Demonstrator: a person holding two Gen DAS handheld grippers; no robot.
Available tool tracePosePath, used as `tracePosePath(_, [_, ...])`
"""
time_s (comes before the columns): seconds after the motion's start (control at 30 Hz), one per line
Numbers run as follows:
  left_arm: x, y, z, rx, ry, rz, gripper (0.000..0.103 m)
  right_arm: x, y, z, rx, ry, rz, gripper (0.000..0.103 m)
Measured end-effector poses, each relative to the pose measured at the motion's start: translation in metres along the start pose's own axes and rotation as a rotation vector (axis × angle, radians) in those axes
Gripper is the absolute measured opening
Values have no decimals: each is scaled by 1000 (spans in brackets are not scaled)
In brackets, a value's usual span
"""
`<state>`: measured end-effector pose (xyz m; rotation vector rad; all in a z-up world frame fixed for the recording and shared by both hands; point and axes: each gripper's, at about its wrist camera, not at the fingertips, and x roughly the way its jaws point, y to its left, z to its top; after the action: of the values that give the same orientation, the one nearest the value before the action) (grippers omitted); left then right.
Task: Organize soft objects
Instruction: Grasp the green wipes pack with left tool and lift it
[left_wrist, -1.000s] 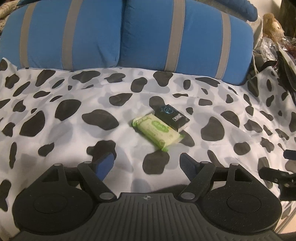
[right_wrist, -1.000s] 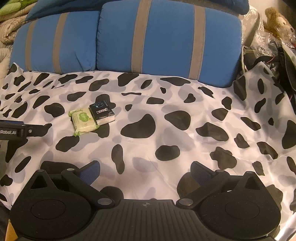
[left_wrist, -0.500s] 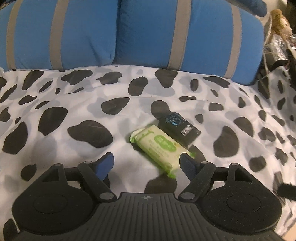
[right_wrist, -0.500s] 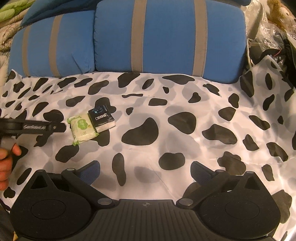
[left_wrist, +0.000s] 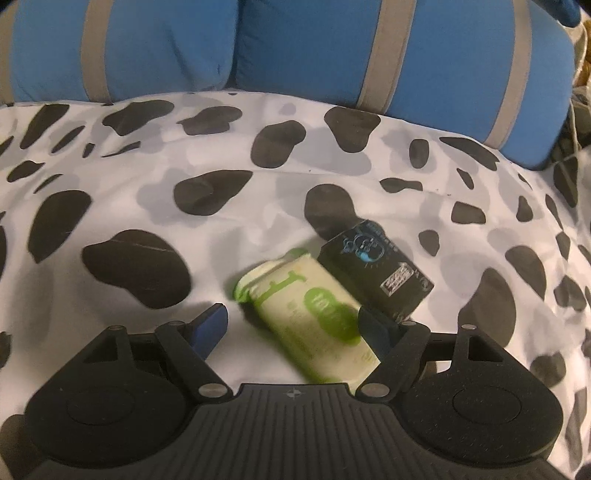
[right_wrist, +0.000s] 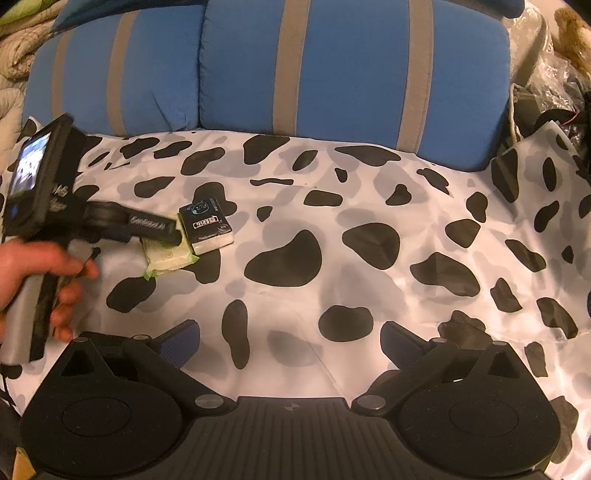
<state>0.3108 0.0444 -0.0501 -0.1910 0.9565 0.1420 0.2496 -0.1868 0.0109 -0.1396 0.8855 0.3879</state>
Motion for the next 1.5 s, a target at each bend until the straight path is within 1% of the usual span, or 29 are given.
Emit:
tracePosePath(0.1, [6, -9, 4, 0, 11, 14, 78, 1, -1, -1, -1, 8, -4, 103])
tracePosePath(0.2, [13, -18, 5, 24, 18, 32, 78, 0, -4, -1, 7, 11, -2, 103])
tracePosePath(0.23, [16, -21, 5, 35, 32, 30, 77, 0, -5, -2, 10, 12, -4, 103])
tracePosePath(0.27, [18, -25, 4, 55, 35, 45, 77, 0, -6, -2, 14, 13, -7, 103])
tracePosePath(0.37, [21, -35, 0, 141, 19, 83, 78, -1, -8, -2, 20, 12, -10, 103])
tracePosePath(0.43, [20, -33, 1, 145, 23, 78, 77, 0, -9, -2, 21, 11, -11, 103])
tracePosePath(0.47, [20, -32, 1, 143, 27, 78, 76, 0, -9, -2, 20, 13, -13, 103])
tracePosePath(0.53, [18, -30, 1, 139, 26, 91, 68, 0, -8, -2, 15, 10, -14, 103])
tracePosePath(0.6, [16, -27, 1, 135, 30, 102, 58, -1, -7, -2, 10, 8, -18, 103])
tracePosePath(0.67, [15, -24, 2, 126, 39, 104, 53, 0, -6, -2, 5, 7, -21, 103])
tracePosePath(0.7, [13, -20, 2, 118, 43, 102, 50, 0, -5, -2, 4, 6, -22, 103])
tracePosePath(0.77, [11, -13, 3, 102, 52, 95, 49, 0, -3, -1, 2, 6, -19, 103])
tracePosePath(0.97, [1, 2, -2, 96, 73, 81, 48, 6, 7, 1, -21, 3, -5, 103])
tracePosePath(1.07, [-8, 9, -5, 94, 77, 63, 48, 12, 14, 2, -47, 6, -2, 103])
tracePosePath(1.2, [-25, 16, -6, 109, 52, 48, 48, 18, 22, 4, -70, -6, 13, 103])
tracePosePath(1.3, [-41, 23, -5, 94, 27, 26, 48, 23, 26, 6, -86, -22, 22, 103])
tracePosePath(1.5, [-77, 35, -10, 67, -20, -6, 48, 33, 36, 14, -105, -75, 111, 103])
